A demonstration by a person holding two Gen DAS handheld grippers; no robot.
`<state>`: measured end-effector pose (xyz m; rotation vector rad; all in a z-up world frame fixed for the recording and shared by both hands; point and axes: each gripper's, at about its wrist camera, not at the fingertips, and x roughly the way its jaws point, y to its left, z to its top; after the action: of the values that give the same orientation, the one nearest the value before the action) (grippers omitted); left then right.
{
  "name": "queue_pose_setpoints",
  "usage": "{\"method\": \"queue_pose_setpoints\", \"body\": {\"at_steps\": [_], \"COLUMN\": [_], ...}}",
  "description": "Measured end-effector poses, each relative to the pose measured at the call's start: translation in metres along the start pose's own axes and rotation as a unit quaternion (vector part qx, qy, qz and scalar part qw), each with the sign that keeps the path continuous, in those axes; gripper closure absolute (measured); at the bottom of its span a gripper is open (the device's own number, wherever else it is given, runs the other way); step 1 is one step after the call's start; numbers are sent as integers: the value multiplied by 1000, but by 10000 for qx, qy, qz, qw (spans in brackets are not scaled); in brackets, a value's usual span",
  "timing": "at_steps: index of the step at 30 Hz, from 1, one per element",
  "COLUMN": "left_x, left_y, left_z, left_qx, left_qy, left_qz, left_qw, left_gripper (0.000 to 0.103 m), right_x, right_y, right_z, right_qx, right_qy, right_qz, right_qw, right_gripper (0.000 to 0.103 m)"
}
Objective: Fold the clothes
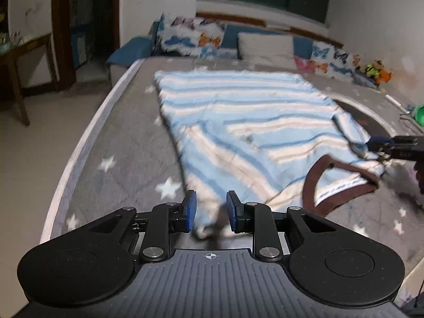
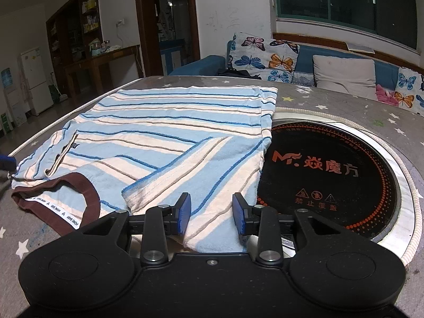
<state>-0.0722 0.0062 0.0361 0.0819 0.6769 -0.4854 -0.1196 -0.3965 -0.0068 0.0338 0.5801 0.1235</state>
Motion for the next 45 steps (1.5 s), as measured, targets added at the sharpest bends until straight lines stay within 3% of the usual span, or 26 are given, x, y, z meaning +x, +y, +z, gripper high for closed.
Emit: {"method": "queue_pose_setpoints", "body": {"at_steps": [5,9,15,27,32,37,43,45], "left_x": [26,54,42,-11,-13,-8,-3,-1], "left_y": [-13,-15,-11,-22,-36,-45,-55,-60], "left_z": [15,14,14,-4,-16,-18,-20,-22], "left_qx": [33,28,177,1402,1977,2194,2419,2591], "left_qy": [7,359,368,151,157,125,73,51], "left_qz": [-155,-199,-263,-462,-553,-607,-804,-840], "left_qw": [9999,9992,9988,9889,9786,9737,9669,9622], "left_gripper": [77,77,77,69,68,68,68,67], "right_x": [1,1,2,-19,-28,-37,-33,-32], "right_y": [1,3,6,25,33,41,48,51], "right_z": [0,0,1,-6,-9,-12,-9,-8], "right_qx": [-22,-46,-83,-946,-1320,-1692,-1827,-1862], "right_qy": [8,18,32,308,427,546,588,579], "right_qz": [9,16,27,326,456,585,669,623], "right_qw": [10000,10000,10000,9945,9893,9823,9791,9788], "right_gripper": [64,63,59,52,52,52,75,91]}}
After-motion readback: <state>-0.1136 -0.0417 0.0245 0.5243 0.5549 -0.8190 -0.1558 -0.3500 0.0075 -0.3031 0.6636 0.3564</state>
